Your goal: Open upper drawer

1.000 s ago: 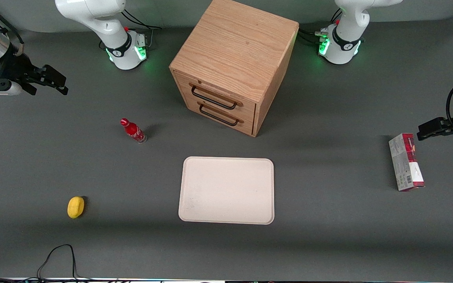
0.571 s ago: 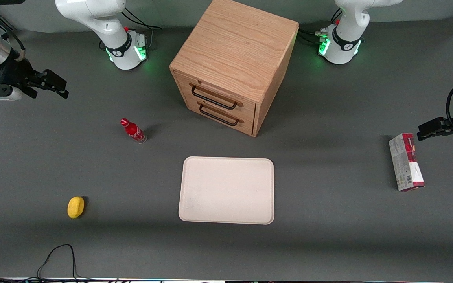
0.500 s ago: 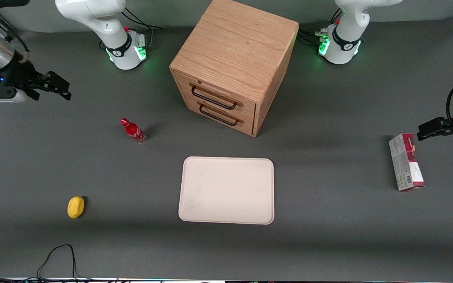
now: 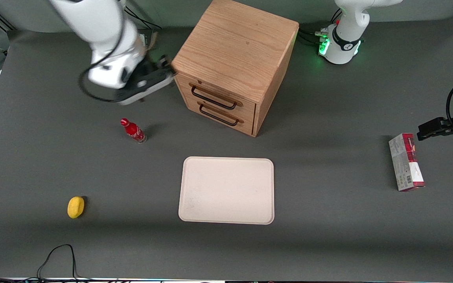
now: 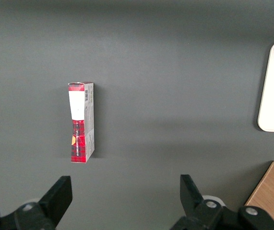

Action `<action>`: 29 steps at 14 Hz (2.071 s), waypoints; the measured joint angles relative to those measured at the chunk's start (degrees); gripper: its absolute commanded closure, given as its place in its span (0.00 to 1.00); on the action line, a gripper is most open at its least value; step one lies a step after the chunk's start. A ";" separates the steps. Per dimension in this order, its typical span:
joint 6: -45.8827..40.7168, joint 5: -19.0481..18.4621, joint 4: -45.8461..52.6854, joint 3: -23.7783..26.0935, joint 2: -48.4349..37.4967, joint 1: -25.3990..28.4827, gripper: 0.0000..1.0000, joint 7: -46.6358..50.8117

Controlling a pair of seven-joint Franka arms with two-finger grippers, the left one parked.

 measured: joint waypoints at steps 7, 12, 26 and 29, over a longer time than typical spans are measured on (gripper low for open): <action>1.28 8.58 1.96 4.20 13.58 -0.58 0.00 -19.50; 8.26 8.59 0.11 4.40 21.25 -0.35 0.00 -22.27; 13.84 -0.44 -2.00 1.72 22.08 -0.30 0.00 -28.14; 13.95 -0.66 2.99 -3.86 24.60 -0.75 0.00 -34.82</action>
